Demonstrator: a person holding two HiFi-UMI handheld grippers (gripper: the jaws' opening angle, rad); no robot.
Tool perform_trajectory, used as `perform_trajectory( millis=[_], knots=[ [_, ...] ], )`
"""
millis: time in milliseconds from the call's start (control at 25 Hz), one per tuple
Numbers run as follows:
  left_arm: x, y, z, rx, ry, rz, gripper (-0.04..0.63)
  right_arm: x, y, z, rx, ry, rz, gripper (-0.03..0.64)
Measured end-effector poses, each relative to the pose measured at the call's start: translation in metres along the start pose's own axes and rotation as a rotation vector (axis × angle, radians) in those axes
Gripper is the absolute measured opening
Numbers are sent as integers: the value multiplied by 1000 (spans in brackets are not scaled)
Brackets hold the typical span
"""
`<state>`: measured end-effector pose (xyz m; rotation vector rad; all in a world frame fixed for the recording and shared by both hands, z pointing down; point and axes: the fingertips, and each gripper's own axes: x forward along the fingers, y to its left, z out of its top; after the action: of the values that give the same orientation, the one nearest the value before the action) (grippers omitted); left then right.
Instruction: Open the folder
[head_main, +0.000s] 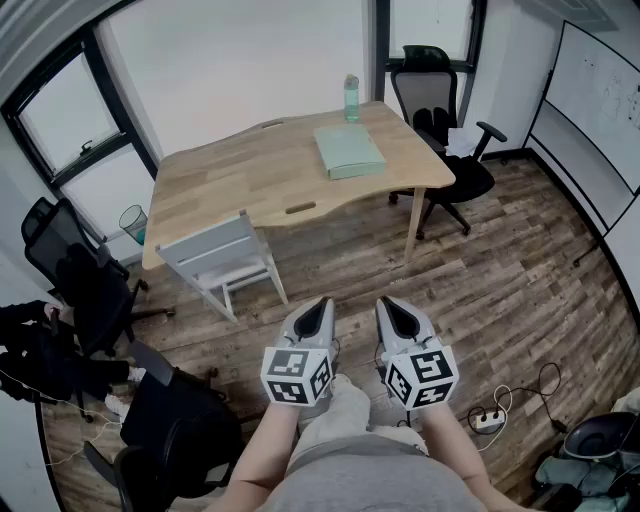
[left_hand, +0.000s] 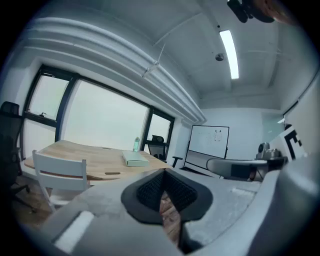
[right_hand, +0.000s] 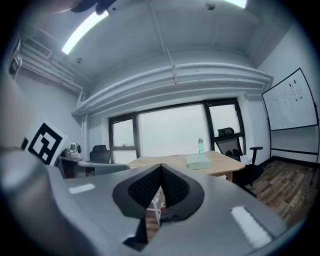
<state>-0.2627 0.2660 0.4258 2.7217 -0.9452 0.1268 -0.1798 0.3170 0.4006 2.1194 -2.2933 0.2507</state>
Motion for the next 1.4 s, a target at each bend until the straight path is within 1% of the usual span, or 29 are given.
perform_trajectory(
  millis=[120,320,520,680,800,1160,1400],
  knots=[
    [-6,2,2,15,3,-7,3,-2,8,0,14,-11,-7,-3],
    [-11,-1,1,18,-2,-21,3,-5,13,-1,9,-13,-9,-3],
    [-12,-7,1,12,-3,-22,3,-10,11,-1,13,-15,-4,-3],
    [-14,-7,0,7,-3,-23,3,-13,12,2,55,-38,-5,-2],
    [-15,-10,-1,4,-3,-22,3,-17,11,3,49,-36,-5,-2],
    [-22,-22,-3,0,0,-18,3,-29,19,3,61,-38,45,-2],
    [-13,-23,-2,-6,-6,-15,3,-27,10,2,58,-39,44,-2]
  ],
)
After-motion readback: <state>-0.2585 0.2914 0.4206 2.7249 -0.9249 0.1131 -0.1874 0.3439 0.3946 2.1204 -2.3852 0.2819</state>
